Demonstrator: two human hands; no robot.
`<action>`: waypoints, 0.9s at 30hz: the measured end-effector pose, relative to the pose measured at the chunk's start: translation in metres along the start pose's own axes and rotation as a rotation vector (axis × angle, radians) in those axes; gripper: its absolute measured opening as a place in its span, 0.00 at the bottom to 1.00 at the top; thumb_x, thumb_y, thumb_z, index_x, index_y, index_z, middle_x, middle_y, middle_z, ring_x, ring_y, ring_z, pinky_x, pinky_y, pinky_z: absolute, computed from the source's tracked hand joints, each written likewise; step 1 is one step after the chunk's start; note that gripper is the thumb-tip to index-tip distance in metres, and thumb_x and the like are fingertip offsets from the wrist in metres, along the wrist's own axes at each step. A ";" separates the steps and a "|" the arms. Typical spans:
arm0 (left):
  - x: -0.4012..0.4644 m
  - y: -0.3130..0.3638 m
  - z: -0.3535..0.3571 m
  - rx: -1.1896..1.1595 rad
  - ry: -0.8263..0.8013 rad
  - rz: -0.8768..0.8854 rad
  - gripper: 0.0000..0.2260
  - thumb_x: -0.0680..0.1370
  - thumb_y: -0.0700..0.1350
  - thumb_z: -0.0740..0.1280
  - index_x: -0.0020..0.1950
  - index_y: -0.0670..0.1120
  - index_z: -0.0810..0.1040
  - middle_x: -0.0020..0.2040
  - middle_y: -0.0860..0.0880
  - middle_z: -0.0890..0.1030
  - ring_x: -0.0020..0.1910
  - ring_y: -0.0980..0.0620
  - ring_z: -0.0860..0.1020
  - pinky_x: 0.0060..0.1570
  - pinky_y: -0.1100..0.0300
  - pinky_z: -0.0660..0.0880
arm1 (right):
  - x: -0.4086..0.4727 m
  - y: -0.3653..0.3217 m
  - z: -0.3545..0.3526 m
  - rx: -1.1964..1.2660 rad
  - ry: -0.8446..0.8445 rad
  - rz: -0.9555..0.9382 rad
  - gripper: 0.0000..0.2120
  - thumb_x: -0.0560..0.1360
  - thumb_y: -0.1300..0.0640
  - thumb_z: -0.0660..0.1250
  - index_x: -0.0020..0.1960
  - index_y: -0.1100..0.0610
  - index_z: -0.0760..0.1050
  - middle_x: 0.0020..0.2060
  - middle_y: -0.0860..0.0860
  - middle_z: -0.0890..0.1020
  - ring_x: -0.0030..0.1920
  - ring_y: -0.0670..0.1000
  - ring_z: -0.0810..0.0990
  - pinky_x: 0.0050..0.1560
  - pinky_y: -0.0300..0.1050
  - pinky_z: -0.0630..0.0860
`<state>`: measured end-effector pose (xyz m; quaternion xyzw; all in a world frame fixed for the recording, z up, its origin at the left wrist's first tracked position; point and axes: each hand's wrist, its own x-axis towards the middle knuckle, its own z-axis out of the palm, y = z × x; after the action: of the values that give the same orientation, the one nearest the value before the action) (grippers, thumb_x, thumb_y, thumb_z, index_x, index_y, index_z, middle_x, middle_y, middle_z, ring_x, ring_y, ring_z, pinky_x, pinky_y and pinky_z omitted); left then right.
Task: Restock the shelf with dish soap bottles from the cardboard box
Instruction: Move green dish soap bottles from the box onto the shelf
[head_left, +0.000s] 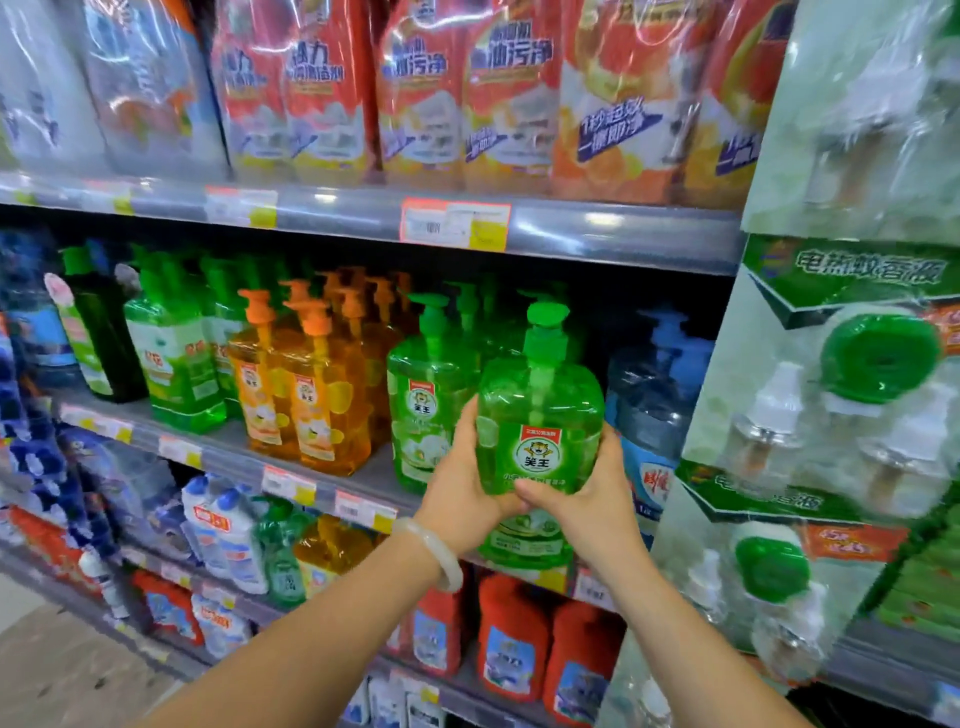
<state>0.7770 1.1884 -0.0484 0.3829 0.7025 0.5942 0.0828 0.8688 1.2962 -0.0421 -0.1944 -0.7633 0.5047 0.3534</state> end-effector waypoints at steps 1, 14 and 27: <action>0.008 -0.004 -0.001 -0.008 -0.022 0.004 0.47 0.64 0.39 0.78 0.73 0.58 0.53 0.63 0.62 0.74 0.60 0.68 0.74 0.62 0.62 0.73 | 0.005 0.001 0.003 -0.007 0.018 0.006 0.43 0.60 0.63 0.79 0.68 0.54 0.61 0.54 0.45 0.76 0.55 0.47 0.76 0.52 0.36 0.71; 0.069 -0.044 0.001 0.036 -0.180 0.034 0.48 0.68 0.39 0.76 0.72 0.62 0.45 0.61 0.63 0.72 0.64 0.59 0.72 0.64 0.60 0.69 | 0.046 0.036 0.030 -0.095 0.168 0.084 0.42 0.61 0.64 0.79 0.69 0.56 0.61 0.53 0.41 0.75 0.55 0.44 0.75 0.58 0.42 0.72; 0.075 -0.047 -0.001 0.302 -0.067 0.007 0.33 0.70 0.43 0.75 0.70 0.47 0.61 0.58 0.49 0.79 0.55 0.51 0.78 0.55 0.57 0.76 | 0.064 0.045 0.037 -0.182 0.101 0.112 0.44 0.64 0.59 0.77 0.71 0.53 0.54 0.63 0.51 0.72 0.63 0.50 0.72 0.66 0.49 0.69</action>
<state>0.7032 1.2353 -0.0648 0.4132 0.7792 0.4690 0.0456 0.7961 1.3333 -0.0698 -0.2930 -0.7751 0.4420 0.3435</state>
